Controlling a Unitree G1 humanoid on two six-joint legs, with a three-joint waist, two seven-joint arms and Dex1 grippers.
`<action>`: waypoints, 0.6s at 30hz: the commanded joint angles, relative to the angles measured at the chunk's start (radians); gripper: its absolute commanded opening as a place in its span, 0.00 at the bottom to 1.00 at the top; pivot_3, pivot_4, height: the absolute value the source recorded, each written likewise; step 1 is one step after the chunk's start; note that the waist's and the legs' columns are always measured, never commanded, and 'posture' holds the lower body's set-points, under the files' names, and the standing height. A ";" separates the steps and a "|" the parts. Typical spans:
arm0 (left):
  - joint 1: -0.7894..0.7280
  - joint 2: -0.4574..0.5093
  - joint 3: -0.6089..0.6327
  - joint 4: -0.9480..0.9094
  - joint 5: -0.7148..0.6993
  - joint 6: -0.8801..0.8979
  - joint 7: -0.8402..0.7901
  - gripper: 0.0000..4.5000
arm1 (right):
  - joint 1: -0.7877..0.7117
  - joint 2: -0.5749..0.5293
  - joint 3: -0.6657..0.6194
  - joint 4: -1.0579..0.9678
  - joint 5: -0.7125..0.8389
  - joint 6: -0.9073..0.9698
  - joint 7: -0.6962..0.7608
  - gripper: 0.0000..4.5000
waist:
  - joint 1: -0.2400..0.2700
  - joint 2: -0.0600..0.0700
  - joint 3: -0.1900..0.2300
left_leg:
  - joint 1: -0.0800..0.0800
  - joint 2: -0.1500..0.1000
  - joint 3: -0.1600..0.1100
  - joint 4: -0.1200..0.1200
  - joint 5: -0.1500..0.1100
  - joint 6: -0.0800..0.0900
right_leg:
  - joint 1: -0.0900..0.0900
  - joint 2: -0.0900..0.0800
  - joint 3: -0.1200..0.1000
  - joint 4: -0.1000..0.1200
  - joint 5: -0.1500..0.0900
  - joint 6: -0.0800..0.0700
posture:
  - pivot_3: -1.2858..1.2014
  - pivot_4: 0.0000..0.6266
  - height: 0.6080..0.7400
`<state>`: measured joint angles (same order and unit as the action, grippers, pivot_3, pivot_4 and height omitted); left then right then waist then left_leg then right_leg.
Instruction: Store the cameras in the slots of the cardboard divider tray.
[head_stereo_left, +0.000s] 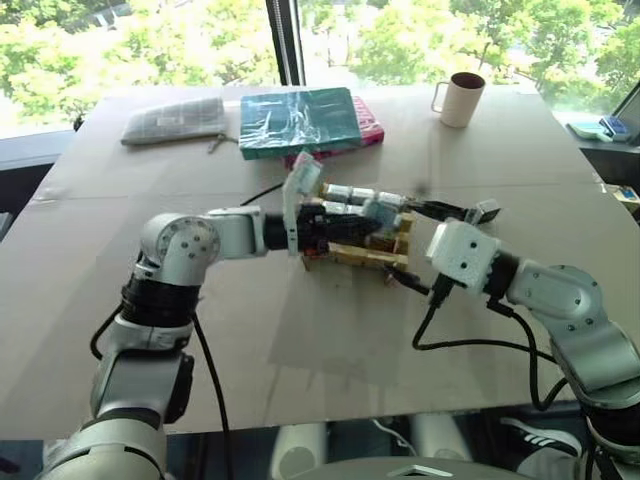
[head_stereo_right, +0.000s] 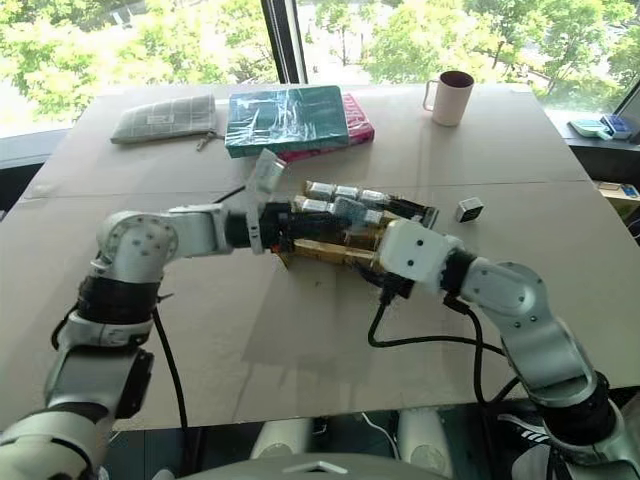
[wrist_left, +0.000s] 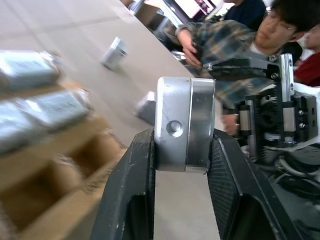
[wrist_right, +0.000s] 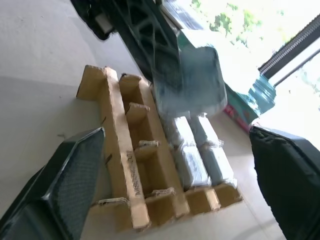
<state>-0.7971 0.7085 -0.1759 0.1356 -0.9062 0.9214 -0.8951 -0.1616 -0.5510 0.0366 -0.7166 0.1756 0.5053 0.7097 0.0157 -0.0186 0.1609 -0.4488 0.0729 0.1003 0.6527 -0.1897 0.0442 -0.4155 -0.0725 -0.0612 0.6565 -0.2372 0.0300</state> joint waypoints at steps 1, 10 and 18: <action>-0.146 0.059 -0.121 0.241 0.302 -0.360 -0.378 0.20 | 0.067 -0.005 -0.193 -0.107 0.247 0.089 0.038 1.00 | -0.001 0.000 0.000 | 0.000 0.000 0.000 0.000 0.000 0.000 | 0.000 0.000 0.000 0.000 0.000 0.000 | 0.52 0.24 1.00; -0.423 -0.060 -0.229 0.838 0.713 -0.921 -0.706 0.20 | 0.164 -0.020 -0.298 -0.216 0.371 0.129 -0.068 1.00 | 0.000 0.000 0.000 | -0.008 0.000 -0.001 0.000 0.000 0.001 | -0.007 -0.001 0.000 -0.002 0.000 0.000 | 0.52 0.24 1.00; -0.500 -0.123 -0.299 0.993 0.817 -1.086 -0.719 0.20 | 0.266 -0.019 -0.293 -0.294 0.364 0.118 -0.153 1.00 | 0.000 -0.001 0.001 | -0.016 0.000 -0.001 0.001 0.000 0.001 | -0.014 0.000 0.000 0.001 0.002 0.004 | 0.52 0.24 1.00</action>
<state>-1.2625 0.5860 -0.4738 1.1113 -0.1086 -0.1225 -1.6089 0.0950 -0.5640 -0.2432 -0.9649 0.5378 0.6425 0.5774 0.0153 -0.0194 0.1616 -0.4650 0.0728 0.0994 0.6541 -0.1899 0.0449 -0.4300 -0.0722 -0.0611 0.6575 -0.2350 0.0341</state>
